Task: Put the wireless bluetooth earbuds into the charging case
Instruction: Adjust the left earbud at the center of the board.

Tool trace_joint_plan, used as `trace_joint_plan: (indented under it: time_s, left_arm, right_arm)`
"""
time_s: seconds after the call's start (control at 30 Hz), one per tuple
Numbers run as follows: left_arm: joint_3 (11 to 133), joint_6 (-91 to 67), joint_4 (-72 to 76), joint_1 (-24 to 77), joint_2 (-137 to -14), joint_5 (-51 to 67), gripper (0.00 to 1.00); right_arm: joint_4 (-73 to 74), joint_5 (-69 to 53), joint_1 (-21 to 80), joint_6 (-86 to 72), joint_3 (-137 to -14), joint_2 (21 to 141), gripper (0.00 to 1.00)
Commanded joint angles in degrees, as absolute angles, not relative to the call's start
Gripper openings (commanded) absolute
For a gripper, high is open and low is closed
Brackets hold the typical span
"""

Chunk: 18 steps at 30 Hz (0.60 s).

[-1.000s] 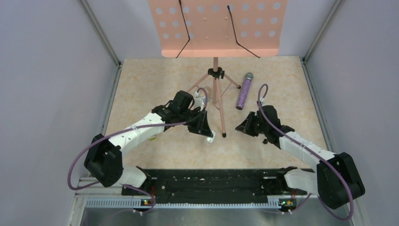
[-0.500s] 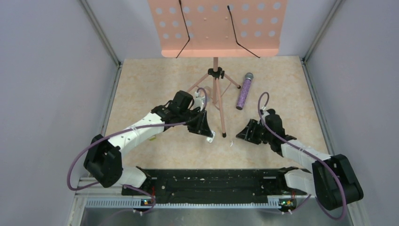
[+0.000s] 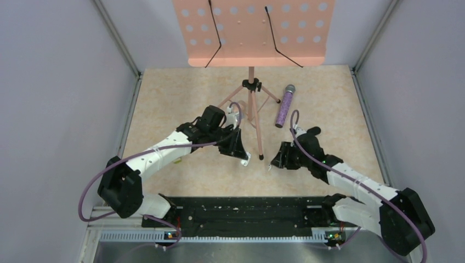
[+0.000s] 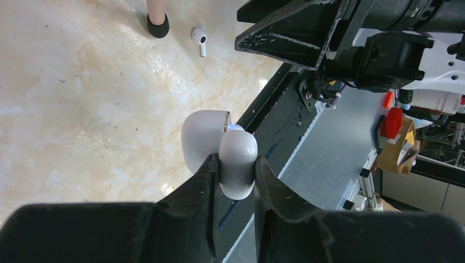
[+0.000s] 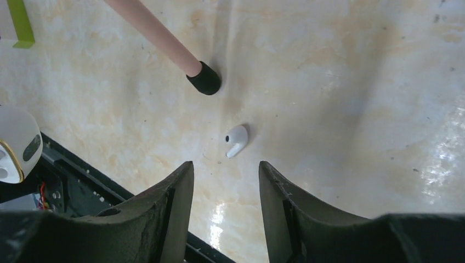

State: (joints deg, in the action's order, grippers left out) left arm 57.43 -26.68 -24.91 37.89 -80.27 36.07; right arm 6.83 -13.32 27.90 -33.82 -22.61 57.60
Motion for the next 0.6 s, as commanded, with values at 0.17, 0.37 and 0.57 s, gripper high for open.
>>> trace_joint_plan:
  time_s: [0.17,0.37,0.57]
  left_arm:
    - [59.2,-27.0,-24.2,37.8,-79.8,35.5,0.0]
    - [59.0,-27.1,-24.2,37.8,-79.5,35.4,0.0]
    - [58.8,-27.0,-24.2,37.8,-79.3,35.3,0.0]
  right_arm:
    - [12.7,2.3,38.4,-40.4,-32.8,68.5,0.42]
    - [13.6,5.9,42.1,-41.6,-35.8,75.9,0.41]
    - [15.2,9.1,43.5,-41.4,-37.7,80.0,0.34]
